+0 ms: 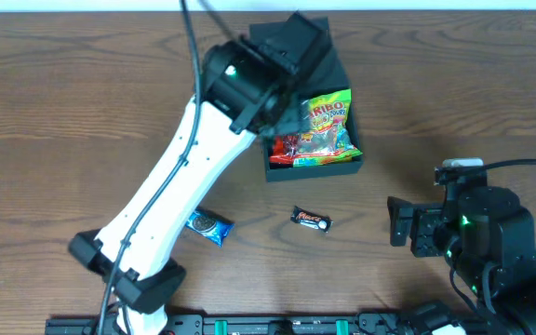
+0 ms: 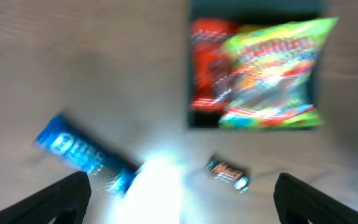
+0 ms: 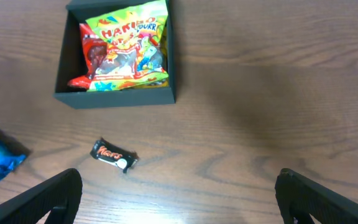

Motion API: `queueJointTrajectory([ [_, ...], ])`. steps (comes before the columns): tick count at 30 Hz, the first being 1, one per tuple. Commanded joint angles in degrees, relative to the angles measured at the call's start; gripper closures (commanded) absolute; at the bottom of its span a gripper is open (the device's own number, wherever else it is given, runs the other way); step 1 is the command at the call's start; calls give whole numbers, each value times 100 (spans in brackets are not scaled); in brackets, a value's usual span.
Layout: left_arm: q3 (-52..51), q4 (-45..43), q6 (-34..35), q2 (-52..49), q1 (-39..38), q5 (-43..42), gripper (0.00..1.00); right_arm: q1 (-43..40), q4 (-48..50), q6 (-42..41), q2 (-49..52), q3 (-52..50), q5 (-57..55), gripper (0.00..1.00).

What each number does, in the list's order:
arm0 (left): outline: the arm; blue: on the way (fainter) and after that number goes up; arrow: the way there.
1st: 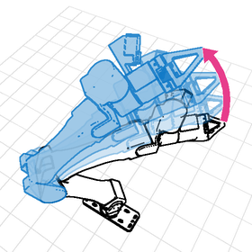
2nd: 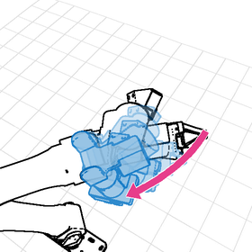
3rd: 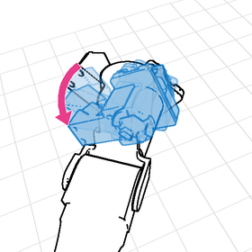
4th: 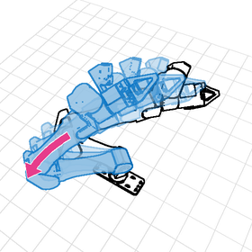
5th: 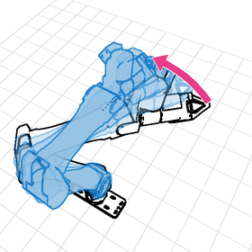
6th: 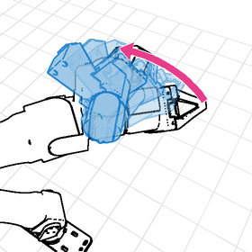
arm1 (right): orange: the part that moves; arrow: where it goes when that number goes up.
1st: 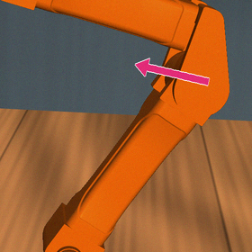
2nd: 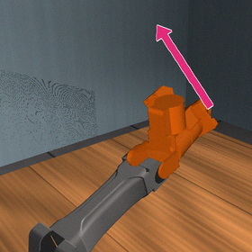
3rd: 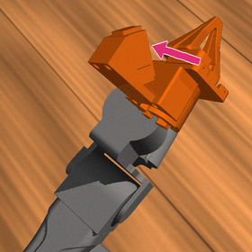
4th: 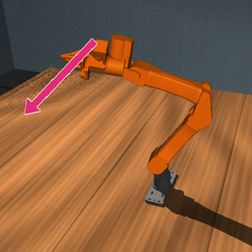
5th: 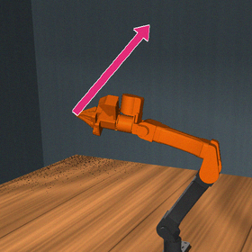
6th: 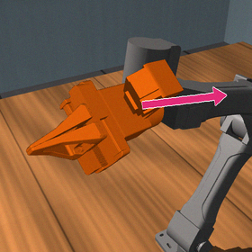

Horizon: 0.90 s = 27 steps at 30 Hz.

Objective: Pack container
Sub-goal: 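Retract the left gripper and move it down to the blue Oreo pack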

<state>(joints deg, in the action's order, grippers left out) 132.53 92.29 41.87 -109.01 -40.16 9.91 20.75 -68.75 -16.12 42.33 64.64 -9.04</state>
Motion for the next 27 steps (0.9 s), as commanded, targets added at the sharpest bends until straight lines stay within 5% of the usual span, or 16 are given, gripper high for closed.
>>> queueJointTrajectory([
  [1, 28, 452, 284, 52, 39, 186, 5, 22, -7, -57, -7, 13, -59, 1],
  [9, -44, 452, 114, 258, 42, 229, 5, 22, -7, -57, -7, 13, -59, 1],
  [19, -136, 256, -1484, 1141, 420, 702, 5, 22, -7, -57, -7, 13, -61, 1],
  [27, -1665, -361, -1600, 2149, 942, 693, 5, 22, -7, -57, -7, 13, -61, 1],
])
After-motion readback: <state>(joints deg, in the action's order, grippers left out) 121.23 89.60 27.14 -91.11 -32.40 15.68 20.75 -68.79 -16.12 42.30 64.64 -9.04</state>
